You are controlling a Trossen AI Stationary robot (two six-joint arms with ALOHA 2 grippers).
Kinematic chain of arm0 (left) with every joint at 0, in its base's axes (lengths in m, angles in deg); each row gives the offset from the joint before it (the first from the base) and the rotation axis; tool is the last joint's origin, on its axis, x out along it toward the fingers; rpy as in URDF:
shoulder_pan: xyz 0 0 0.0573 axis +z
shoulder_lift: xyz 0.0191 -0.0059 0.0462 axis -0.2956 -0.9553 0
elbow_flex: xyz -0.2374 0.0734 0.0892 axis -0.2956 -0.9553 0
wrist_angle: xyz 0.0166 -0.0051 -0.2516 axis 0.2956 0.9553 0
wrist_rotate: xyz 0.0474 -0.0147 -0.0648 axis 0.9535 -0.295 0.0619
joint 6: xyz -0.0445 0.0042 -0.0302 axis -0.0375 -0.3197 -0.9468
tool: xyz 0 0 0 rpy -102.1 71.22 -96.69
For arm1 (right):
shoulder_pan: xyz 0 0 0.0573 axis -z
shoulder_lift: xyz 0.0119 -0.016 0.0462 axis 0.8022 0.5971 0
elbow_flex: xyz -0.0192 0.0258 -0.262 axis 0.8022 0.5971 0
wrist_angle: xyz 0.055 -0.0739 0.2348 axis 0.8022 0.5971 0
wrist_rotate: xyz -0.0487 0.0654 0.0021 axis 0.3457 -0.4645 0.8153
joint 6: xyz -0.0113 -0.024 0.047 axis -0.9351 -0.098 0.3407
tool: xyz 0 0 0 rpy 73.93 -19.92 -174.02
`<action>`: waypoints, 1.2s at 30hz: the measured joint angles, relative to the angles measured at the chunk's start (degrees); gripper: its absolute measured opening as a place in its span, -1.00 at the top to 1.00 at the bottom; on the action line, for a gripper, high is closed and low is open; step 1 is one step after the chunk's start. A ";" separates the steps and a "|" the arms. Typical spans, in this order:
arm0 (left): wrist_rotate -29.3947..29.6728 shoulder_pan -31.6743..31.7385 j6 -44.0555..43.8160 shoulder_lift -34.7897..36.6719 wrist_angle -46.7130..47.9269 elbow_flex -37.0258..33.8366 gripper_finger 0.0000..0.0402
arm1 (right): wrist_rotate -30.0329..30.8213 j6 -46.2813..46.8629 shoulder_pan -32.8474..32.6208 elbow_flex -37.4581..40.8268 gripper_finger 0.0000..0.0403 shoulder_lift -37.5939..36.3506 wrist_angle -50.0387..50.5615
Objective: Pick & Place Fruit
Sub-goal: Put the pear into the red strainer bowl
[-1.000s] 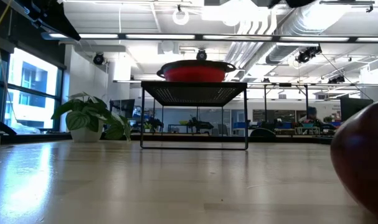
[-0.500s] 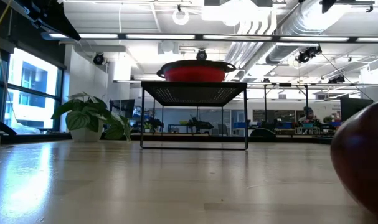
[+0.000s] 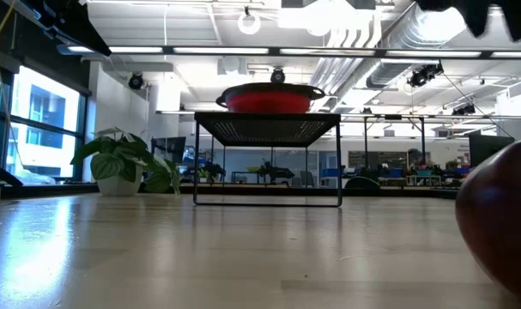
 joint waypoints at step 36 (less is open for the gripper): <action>-0.02 0.01 -0.02 -0.02 0.02 0.01 1.00 | -4.92 10.56 -6.85 26.15 -0.14 -0.02 -31.01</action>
